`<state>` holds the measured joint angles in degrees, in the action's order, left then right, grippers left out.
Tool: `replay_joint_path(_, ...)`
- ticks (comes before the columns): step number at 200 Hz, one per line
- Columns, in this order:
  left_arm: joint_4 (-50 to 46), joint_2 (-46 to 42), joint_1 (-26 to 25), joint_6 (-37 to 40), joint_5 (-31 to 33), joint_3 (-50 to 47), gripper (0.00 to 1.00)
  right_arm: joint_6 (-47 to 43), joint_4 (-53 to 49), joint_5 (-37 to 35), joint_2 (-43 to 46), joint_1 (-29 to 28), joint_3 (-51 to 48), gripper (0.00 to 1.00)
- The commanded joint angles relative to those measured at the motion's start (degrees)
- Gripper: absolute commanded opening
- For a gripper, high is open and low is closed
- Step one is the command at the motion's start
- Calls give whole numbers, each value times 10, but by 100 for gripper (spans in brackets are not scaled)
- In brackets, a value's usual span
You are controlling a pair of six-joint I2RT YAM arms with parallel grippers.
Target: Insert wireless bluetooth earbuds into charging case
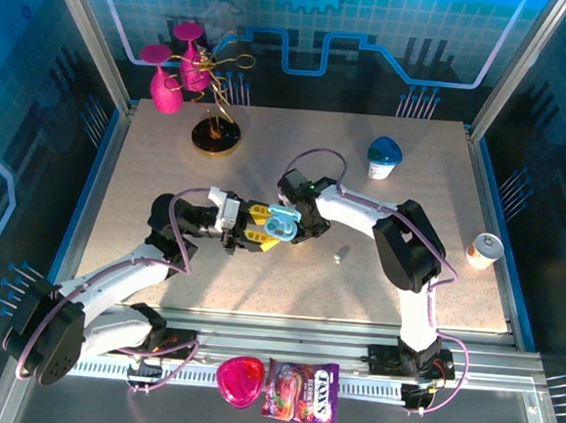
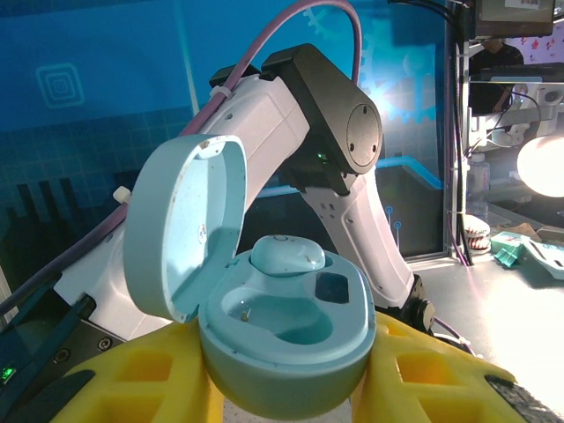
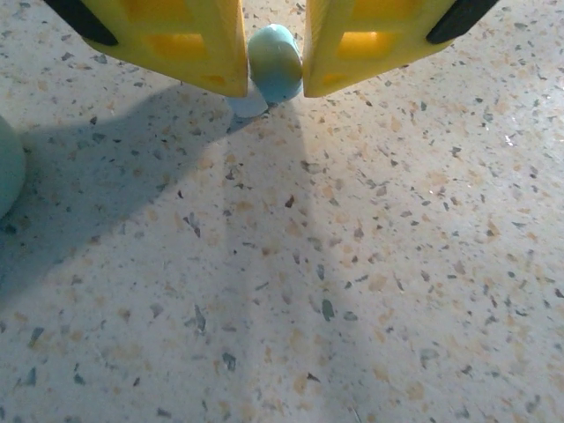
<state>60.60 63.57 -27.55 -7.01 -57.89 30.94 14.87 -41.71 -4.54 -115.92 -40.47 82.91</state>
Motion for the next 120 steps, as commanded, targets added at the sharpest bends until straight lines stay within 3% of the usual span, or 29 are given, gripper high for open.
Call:
replay_joint_path(1,32,6,-3,-1,4,9,32,13,14,-14,16,2,1,24)
replay_joint_path(40,17,-5,-3,7,6,5,32,27,37,-22,47,-2,-20,31)
replay_joint_path(65,23,-2,-3,6,6,4,32,43,40,-20,34,5,-19,43)
replay_joint_path(120,21,-8,-3,3,6,1,32,31,36,27,-3,3,-5,46)
